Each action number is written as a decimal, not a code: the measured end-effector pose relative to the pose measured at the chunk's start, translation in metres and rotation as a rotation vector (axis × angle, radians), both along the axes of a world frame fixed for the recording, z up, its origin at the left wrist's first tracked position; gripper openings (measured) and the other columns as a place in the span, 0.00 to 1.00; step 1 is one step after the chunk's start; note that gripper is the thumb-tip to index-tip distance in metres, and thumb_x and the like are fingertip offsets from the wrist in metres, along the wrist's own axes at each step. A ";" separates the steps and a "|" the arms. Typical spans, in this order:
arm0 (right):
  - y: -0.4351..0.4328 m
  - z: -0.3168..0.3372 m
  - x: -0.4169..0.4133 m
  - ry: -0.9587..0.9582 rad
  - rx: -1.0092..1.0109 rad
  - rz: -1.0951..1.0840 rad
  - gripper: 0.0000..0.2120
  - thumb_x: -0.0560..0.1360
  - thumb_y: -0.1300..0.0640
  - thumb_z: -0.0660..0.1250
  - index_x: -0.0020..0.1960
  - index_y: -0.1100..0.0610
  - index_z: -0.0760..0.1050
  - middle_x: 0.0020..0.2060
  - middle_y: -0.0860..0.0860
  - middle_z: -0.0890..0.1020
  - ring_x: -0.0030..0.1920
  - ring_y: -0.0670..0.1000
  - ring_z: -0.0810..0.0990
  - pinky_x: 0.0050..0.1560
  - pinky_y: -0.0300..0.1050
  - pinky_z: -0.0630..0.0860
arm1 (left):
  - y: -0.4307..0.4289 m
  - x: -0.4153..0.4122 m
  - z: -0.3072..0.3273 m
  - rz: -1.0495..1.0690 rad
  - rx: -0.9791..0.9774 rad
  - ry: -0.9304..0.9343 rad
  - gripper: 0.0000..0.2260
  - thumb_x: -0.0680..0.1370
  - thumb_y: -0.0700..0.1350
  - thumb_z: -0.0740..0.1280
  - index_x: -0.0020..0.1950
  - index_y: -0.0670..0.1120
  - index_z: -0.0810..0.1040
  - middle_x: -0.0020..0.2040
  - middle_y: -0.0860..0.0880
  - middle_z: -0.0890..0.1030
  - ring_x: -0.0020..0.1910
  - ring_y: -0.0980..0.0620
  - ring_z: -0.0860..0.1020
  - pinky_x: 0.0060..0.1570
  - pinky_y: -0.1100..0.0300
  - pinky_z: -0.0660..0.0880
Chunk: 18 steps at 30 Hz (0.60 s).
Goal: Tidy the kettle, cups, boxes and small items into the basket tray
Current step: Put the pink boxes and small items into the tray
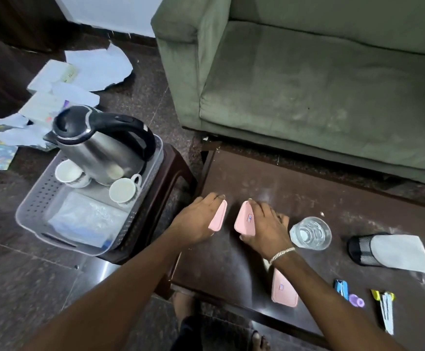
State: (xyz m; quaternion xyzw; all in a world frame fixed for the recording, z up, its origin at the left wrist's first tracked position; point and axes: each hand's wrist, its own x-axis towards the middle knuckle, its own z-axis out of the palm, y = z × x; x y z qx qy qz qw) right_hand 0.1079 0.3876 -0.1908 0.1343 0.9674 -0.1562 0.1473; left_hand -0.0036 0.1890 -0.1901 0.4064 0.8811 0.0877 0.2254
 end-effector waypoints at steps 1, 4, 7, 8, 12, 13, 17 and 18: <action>-0.009 0.013 0.001 0.013 -0.017 0.000 0.50 0.63 0.38 0.75 0.79 0.49 0.57 0.71 0.47 0.67 0.70 0.51 0.70 0.65 0.55 0.62 | -0.013 0.000 0.013 0.004 0.026 -0.007 0.44 0.74 0.47 0.76 0.84 0.46 0.55 0.80 0.48 0.61 0.70 0.43 0.71 0.71 0.49 0.70; -0.042 0.052 -0.001 0.073 -0.068 0.032 0.51 0.62 0.35 0.74 0.79 0.47 0.58 0.71 0.45 0.68 0.69 0.50 0.72 0.63 0.54 0.63 | -0.061 -0.008 0.054 -0.015 0.072 0.057 0.46 0.73 0.49 0.77 0.84 0.46 0.55 0.82 0.48 0.60 0.76 0.46 0.66 0.76 0.55 0.64; -0.085 0.085 -0.012 0.155 -0.140 0.098 0.51 0.61 0.34 0.74 0.78 0.47 0.60 0.70 0.45 0.69 0.68 0.50 0.72 0.61 0.51 0.62 | -0.123 -0.019 0.100 0.069 0.094 0.084 0.48 0.67 0.48 0.80 0.82 0.50 0.58 0.80 0.50 0.64 0.76 0.49 0.66 0.73 0.62 0.61; -0.102 0.094 -0.019 0.179 -0.165 0.119 0.51 0.61 0.34 0.74 0.78 0.47 0.60 0.70 0.45 0.69 0.68 0.49 0.71 0.60 0.51 0.62 | -0.145 -0.024 0.112 0.084 0.084 0.097 0.48 0.67 0.48 0.81 0.81 0.50 0.59 0.80 0.50 0.64 0.76 0.49 0.66 0.73 0.62 0.61; -0.171 0.114 -0.047 0.257 -0.232 0.174 0.50 0.59 0.33 0.73 0.76 0.46 0.62 0.70 0.44 0.71 0.68 0.47 0.71 0.59 0.50 0.62 | -0.221 -0.040 0.135 0.184 -0.056 0.103 0.48 0.67 0.49 0.82 0.82 0.52 0.58 0.81 0.51 0.62 0.77 0.48 0.68 0.72 0.59 0.67; -0.189 0.115 -0.053 0.271 -0.240 0.182 0.49 0.58 0.33 0.73 0.75 0.47 0.63 0.69 0.44 0.71 0.67 0.47 0.71 0.58 0.50 0.63 | -0.237 -0.043 0.135 0.216 -0.089 0.085 0.49 0.67 0.50 0.82 0.82 0.53 0.58 0.81 0.51 0.60 0.76 0.47 0.68 0.71 0.57 0.70; -0.248 0.107 -0.073 0.275 -0.237 0.231 0.48 0.57 0.33 0.74 0.72 0.47 0.64 0.65 0.46 0.73 0.64 0.51 0.73 0.57 0.53 0.68 | -0.280 -0.055 0.120 0.267 -0.137 -0.013 0.48 0.67 0.49 0.81 0.81 0.53 0.60 0.76 0.51 0.61 0.71 0.45 0.73 0.66 0.57 0.72; -0.259 0.102 -0.078 0.269 -0.230 0.233 0.47 0.56 0.33 0.75 0.71 0.47 0.64 0.64 0.46 0.74 0.63 0.52 0.73 0.56 0.54 0.69 | -0.287 -0.058 0.114 0.270 -0.144 -0.033 0.48 0.67 0.49 0.81 0.81 0.53 0.60 0.75 0.51 0.61 0.70 0.46 0.74 0.65 0.57 0.73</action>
